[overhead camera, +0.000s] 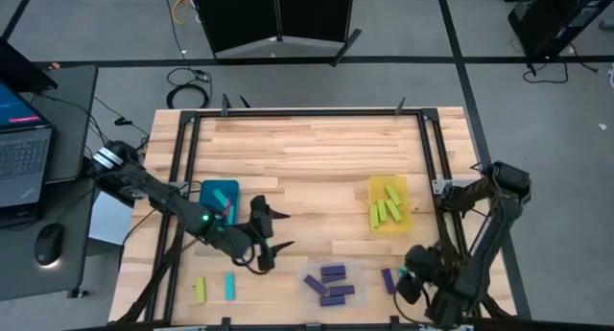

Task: Sort blocks
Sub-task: Put the light blue block into the blue bin

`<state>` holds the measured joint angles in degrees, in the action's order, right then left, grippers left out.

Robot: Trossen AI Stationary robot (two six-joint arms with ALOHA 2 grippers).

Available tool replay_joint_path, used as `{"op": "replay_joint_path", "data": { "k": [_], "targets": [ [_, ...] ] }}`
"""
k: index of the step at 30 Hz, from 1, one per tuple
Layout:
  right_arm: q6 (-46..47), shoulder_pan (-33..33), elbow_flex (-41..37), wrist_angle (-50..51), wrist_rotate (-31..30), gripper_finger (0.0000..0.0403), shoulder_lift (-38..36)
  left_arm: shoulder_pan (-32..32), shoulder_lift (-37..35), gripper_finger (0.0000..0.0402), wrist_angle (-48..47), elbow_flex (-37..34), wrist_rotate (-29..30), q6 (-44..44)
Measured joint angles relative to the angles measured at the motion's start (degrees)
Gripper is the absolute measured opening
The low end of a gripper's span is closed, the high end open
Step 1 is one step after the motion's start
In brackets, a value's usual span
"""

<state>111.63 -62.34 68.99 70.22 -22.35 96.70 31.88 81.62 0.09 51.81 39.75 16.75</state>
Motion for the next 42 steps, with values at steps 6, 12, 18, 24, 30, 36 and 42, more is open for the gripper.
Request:
{"op": "replay_joint_path", "data": {
  "k": [6, 12, 18, 24, 30, 36, 42],
  "targets": [
    [8.84, -2.19, 0.0, 0.27, 4.55, 0.0295, 5.66, -0.11, -2.35, 0.034, 13.6, -7.92, 0.29, 0.34],
    [10.18, -2.09, -0.28, -2.53, 5.03, 0.0293, 8.1, 0.0, -2.35, 0.034, 15.59, -7.99, 0.26, 0.38],
    [11.15, -2.15, -0.81, -5.25, 6.12, 0.0295, 9.55, 0.07, -2.33, 0.034, 16.51, -8.02, 0.26, 0.38],
    [11.26, -2.15, -0.81, -7.19, 7.05, 0.0295, 11.14, 0.09, -2.31, 0.034, 16.86, -8.02, 0.19, 0.4],
    [12.13, -2.15, -0.85, -9.22, 7.7, 0.0293, 13.25, 0.09, -2.29, 0.034, 16.84, -8.02, 0.07, 0.4],
    [12.72, -2.2, -0.86, -11.32, 8.51, 0.0266, 15.1, 0.09, -2.29, 0.034, 16.82, -8.02, 0.07, 0.42],
    [12.9, -2.13, -0.83, -12.7, 8.14, 0.0198, 15.39, 0.09, -2.29, 0.034, 16.82, -8.02, 0.09, 0.42]
  ]
}}
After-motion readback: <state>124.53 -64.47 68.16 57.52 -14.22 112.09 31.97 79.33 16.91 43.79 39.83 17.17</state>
